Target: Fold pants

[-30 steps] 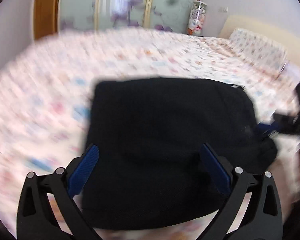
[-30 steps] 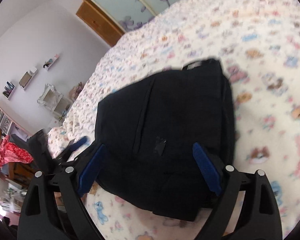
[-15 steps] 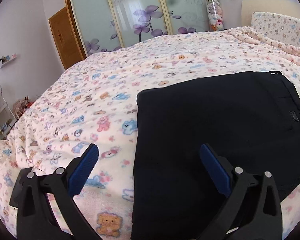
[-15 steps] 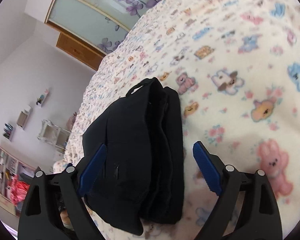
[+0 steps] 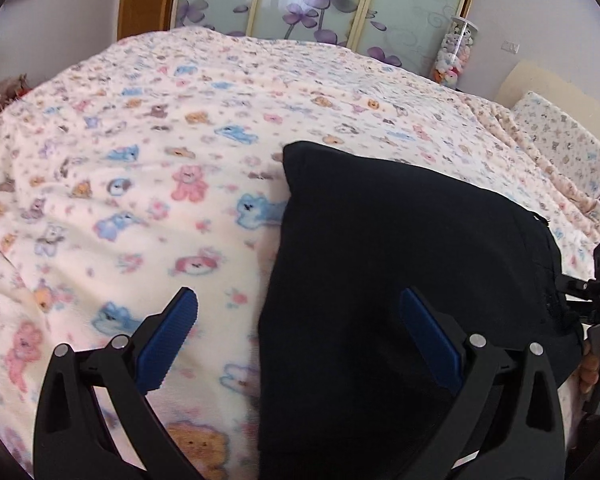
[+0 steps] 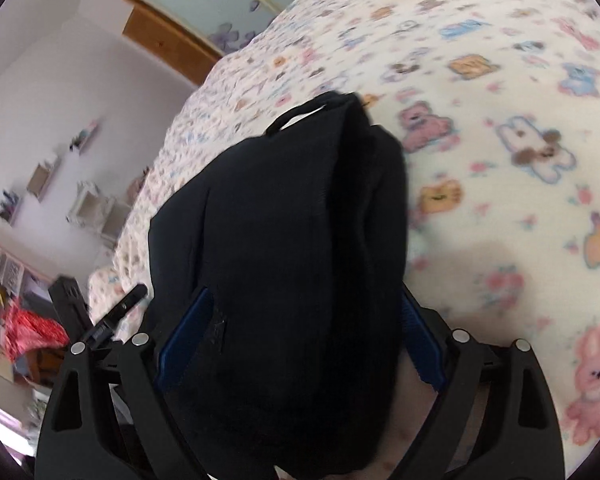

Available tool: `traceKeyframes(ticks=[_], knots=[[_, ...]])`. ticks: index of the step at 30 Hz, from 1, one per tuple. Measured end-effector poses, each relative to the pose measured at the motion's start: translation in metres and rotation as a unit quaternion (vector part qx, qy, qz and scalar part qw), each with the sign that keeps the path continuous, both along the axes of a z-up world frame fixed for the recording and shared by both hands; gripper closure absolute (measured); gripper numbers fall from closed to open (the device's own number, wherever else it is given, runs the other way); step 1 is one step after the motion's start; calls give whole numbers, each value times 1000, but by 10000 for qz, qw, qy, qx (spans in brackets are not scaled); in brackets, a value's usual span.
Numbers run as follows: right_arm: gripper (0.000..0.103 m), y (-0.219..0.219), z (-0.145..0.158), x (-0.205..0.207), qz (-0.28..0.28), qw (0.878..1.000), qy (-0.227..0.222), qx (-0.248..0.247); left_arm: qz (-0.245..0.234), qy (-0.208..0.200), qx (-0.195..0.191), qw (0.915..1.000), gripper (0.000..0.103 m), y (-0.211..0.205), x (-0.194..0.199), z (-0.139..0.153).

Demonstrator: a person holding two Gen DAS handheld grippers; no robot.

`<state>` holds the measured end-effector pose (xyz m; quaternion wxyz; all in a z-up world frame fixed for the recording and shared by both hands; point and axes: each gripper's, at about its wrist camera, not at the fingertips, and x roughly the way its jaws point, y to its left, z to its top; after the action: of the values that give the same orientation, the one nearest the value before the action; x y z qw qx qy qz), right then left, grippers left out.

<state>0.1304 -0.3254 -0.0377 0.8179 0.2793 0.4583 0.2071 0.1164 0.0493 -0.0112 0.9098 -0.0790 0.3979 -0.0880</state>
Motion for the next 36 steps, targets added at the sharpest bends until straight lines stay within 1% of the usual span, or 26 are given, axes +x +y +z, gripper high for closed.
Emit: traceKeyframes(ticks=[1,2,4,6,8,10,12,13,14,15,16,17,18,20,22,24,28,29,31,32,33,34,35,36], knots=[[12,2,-1,2,41,9999,22,-92,-27,19,-25,10000,2,-1,0,-1],[12,1,-4,4,13,10000,72,-63,-68,47,-62,9999,2,-2,1,-1],[12,-3,-10,10,-77,9998,149,116,-102,103,-101,9998,2,-4,3,-3],[12,-5,-10,13,-67,9995,122,300,-127,150,-140,9997,2,-5,6,-5],[12,-6,-6,11,52,9973,-44,725,-169,182,-164,9996,2,-6,7,-7],[14,-10,1,7,180,9915,-257,1266,-199,194,-183,9994,2,-6,7,-7],[15,-11,9,3,280,9871,-425,1521,-223,204,-303,9991,2,-4,9,-6],[16,-11,12,2,318,9861,-508,1549,-231,212,-378,9988,2,-3,9,-6],[19,-10,12,2,293,9880,-499,1433,-257,236,-531,9980,2,0,11,-6],[21,-10,9,5,210,9912,-387,1250,-288,269,-668,9970,2,2,13,-5],[27,-10,0,9,61,9950,-151,986,-332,311,-824,9956,2,3,16,-5],[34,-11,-6,11,4,9959,-41,902,-435,391,-1102,9922,2,6,22,-6],[34,-10,-11,14,-24,9962,55,865,-505,447,-1255,9898,2,7,26,-6],[34,-9,-13,15,-21,9960,66,888,-669,654,-1591,9828,2,10,36,-8],[34,-9,-13,14,12,9961,57,883,-781,861,-1796,9768,2,12,46,-13],[34,-11,-14,13,32,9957,58,920,-858,1070,-2056,9690,2,13,56,-20],[34,-13,-15,8,78,9957,19,919,-881,1211,-2489,9569,2,19,66,-26],[38,-11,-14,8,86,9960,-5,888,-923,1230,-2644,9521,3,19,68,-26],[43,-6,-11,5,101,9965,-110,822,-939,1168,-2853,9466,8,21,67,-26],[45,-6,-10,4,107,9962,-158,845,-918,1132,-2874,9466,18,22,66,-24],[49,-7,-8,3,105,9959,-205,876,-887,1113,-2834,9484,33,22,65,-22],[53,-7,-8,2,102,9957,-242,891,-840,1086,-2747,9517,40,22,63,-21],[56,-6,-6,2,101,9956,-294,888,-821,1060,-2708,9533,51,23,61,-20],[57,-6,-3,1,97,9955,-344,875,-799,1028,-2682,9545,60,24,59,-20]])
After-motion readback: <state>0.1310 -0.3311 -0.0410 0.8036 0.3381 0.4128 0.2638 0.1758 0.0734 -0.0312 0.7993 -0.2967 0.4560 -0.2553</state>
